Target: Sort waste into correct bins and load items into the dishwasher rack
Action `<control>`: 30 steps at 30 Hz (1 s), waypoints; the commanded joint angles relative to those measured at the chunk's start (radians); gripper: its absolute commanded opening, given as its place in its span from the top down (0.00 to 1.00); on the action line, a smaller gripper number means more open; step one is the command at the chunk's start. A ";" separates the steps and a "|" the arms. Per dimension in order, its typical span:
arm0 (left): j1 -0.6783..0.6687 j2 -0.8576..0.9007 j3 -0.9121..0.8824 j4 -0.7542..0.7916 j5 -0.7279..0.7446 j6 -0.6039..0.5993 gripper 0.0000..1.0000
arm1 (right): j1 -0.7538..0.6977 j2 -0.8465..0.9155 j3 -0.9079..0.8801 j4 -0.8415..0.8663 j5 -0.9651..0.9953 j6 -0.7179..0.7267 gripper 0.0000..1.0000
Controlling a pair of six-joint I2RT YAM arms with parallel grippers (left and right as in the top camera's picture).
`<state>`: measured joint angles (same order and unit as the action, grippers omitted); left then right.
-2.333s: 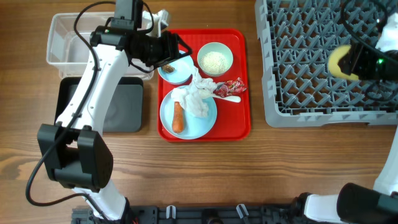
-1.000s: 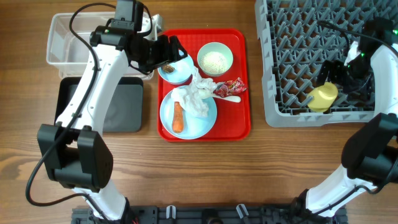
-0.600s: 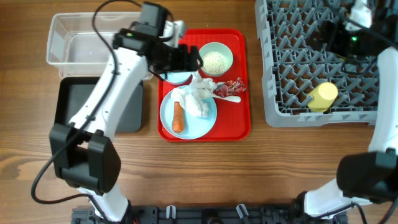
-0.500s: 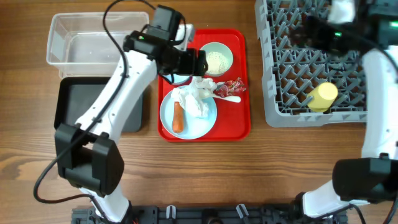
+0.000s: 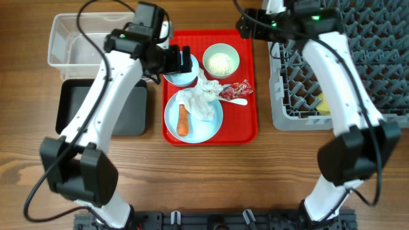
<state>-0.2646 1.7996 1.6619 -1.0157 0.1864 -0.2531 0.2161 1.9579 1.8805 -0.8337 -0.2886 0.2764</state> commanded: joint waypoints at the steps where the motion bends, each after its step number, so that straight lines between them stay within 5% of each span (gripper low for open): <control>1: 0.044 -0.055 0.008 -0.030 -0.043 -0.013 0.00 | 0.023 0.111 0.009 0.008 0.019 0.021 0.15; 5: 0.071 -0.055 0.008 -0.035 -0.042 -0.014 0.00 | 0.050 0.209 0.009 0.005 0.013 0.011 0.30; 10: 0.071 -0.055 0.008 -0.034 -0.042 -0.014 0.00 | 0.062 0.280 0.009 0.007 0.047 0.012 0.34; 30: 0.070 -0.055 0.008 -0.031 -0.039 -0.017 0.00 | 0.049 0.305 0.010 0.011 0.064 0.015 0.35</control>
<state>-0.1944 1.7615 1.6619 -1.0500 0.1535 -0.2535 0.2695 2.2528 1.8805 -0.8288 -0.2420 0.2878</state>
